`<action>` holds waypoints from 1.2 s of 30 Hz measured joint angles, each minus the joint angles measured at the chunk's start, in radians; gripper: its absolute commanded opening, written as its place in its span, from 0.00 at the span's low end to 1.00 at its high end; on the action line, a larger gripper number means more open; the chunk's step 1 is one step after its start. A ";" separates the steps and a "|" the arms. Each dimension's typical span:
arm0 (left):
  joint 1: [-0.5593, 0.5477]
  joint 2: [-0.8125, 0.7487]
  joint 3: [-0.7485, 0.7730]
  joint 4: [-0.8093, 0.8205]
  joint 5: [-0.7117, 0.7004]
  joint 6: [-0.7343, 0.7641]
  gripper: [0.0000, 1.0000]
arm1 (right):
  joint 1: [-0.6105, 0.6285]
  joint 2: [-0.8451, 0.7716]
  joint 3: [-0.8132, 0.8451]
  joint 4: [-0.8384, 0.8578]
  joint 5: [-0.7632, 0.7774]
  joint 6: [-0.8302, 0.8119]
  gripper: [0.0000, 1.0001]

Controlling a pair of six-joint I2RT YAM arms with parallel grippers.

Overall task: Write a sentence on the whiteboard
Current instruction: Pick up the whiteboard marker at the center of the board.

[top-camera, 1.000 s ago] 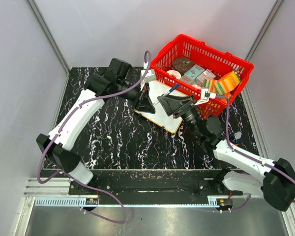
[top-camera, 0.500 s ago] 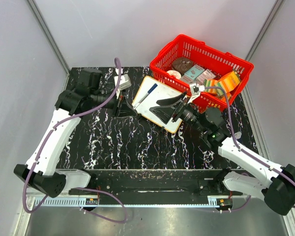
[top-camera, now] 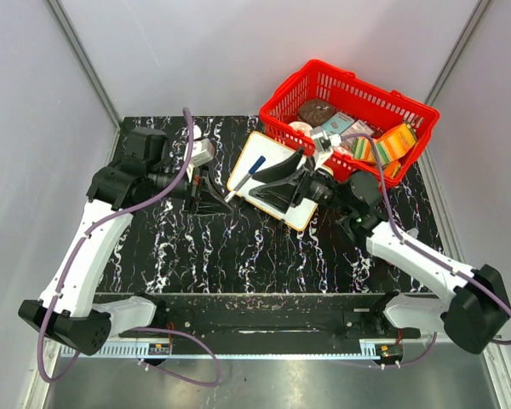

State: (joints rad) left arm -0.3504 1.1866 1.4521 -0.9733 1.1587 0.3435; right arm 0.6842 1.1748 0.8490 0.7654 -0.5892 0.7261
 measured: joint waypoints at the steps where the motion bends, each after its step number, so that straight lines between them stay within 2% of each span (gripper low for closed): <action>1: 0.002 0.000 0.000 0.000 0.006 0.000 0.00 | 0.000 0.023 0.015 0.014 -0.012 0.013 0.77; 21: 0.003 0.004 -0.035 0.025 0.051 -0.027 0.00 | 0.000 0.182 0.113 0.257 -0.135 0.232 0.58; 29: 0.003 0.023 -0.035 0.026 0.051 -0.030 0.00 | 0.000 0.180 0.114 0.175 -0.156 0.203 0.45; 36: 0.005 0.026 -0.035 0.026 0.050 -0.031 0.00 | 0.000 0.164 0.134 0.025 -0.163 0.127 0.45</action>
State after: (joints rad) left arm -0.3458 1.2121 1.4174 -0.9478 1.2087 0.3130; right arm 0.6842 1.3388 0.9829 0.7906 -0.7521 0.8528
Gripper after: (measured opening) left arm 0.138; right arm 0.448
